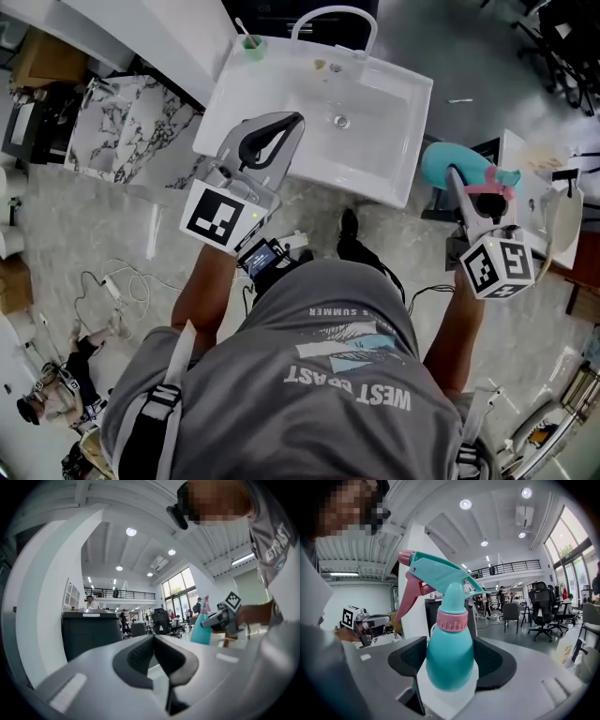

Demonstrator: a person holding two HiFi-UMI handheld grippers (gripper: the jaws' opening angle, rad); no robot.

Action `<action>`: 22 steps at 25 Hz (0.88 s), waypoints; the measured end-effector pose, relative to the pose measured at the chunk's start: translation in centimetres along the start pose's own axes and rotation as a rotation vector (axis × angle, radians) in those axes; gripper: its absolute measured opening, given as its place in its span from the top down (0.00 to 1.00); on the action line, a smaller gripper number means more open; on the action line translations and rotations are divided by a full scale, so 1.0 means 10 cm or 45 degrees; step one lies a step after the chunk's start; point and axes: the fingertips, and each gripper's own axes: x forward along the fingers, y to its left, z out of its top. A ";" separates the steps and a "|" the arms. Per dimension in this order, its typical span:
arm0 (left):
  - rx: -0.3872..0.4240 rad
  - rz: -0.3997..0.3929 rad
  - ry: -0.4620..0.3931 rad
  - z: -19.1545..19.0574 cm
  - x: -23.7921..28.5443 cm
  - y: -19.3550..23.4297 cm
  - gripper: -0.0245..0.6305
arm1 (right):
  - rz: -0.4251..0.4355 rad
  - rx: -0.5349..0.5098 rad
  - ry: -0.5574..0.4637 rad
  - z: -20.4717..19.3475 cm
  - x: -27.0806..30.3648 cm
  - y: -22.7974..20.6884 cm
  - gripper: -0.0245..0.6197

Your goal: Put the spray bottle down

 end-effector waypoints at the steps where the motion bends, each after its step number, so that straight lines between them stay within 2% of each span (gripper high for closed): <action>1: -0.003 0.007 0.006 -0.03 0.05 0.04 0.96 | 0.007 0.000 0.005 0.00 0.08 -0.04 0.46; 15: -0.062 0.076 0.112 -0.52 0.60 0.36 0.96 | 0.085 -0.009 0.057 -0.13 1.15 -0.50 0.46; 22: -0.114 0.092 0.206 -0.85 0.86 0.33 0.96 | 0.097 -0.002 0.092 -0.40 1.54 -0.84 0.46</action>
